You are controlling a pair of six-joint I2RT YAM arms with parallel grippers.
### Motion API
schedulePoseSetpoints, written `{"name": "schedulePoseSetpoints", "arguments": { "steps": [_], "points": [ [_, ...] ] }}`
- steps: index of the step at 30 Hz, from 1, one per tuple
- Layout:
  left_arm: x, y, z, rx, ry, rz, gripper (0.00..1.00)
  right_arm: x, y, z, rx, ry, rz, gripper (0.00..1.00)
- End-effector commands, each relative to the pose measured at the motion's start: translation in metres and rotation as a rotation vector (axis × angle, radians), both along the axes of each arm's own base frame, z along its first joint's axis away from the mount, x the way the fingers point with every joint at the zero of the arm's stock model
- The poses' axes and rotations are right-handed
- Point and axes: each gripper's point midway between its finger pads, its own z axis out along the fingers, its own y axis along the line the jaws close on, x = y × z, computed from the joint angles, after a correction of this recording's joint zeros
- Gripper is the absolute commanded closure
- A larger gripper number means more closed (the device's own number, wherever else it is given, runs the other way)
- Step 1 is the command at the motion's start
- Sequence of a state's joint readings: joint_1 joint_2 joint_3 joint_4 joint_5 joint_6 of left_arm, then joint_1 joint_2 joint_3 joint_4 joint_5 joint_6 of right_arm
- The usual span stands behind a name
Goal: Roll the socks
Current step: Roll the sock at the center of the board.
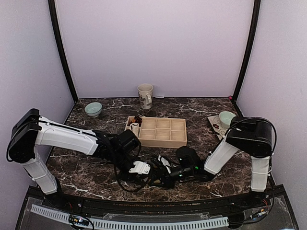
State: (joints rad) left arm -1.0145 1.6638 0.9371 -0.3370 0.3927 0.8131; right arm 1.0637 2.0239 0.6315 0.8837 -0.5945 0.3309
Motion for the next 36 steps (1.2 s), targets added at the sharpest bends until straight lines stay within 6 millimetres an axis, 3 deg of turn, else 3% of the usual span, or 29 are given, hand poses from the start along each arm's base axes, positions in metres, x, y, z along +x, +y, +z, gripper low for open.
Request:
{"name": "schedulePoseSetpoints", "arguments": {
  "steps": [1, 10, 18, 22, 25, 27, 28, 29, 30, 36],
  "points": [
    [0.002, -0.015, 0.003, -0.020, -0.093, -0.053, 0.58, -0.042, -0.069, -0.099, -0.397, 0.315, -0.008, 1.00],
    [-0.004, -0.015, 0.005, 0.002, -0.118, -0.055, 0.57, -0.042, -0.074, -0.111, -0.426, 0.344, -0.032, 1.00],
    [0.002, -0.025, -0.026, 0.026, -0.213, -0.057, 0.58, -0.036, -0.077, -0.113, -0.452, 0.309, -0.061, 1.00],
    [0.001, -0.021, -0.039, 0.063, -0.219, -0.062, 0.68, -0.032, -0.079, -0.112, -0.459, 0.287, -0.079, 1.00],
    [-0.003, -0.013, -0.045, 0.087, -0.206, -0.065, 0.85, -0.026, -0.079, -0.109, -0.458, 0.257, -0.100, 0.99],
    [-0.007, -0.007, -0.047, 0.096, -0.197, -0.066, 0.99, -0.021, -0.081, -0.107, -0.459, 0.229, -0.123, 0.86],
    [-0.009, -0.004, -0.048, 0.100, -0.191, -0.066, 1.00, -0.019, -0.080, -0.105, -0.453, 0.214, -0.127, 0.68],
    [-0.010, -0.001, -0.049, 0.105, -0.185, -0.067, 1.00, -0.017, -0.080, -0.102, -0.446, 0.201, -0.135, 0.27],
    [-0.012, 0.000, -0.049, 0.108, -0.179, -0.069, 1.00, -0.014, -0.079, -0.099, -0.437, 0.184, -0.142, 0.04],
    [-0.023, 0.002, -0.050, 0.129, -0.100, -0.079, 1.00, 0.014, -0.089, -0.065, -0.352, 0.033, -0.285, 0.01]
  ]
}}
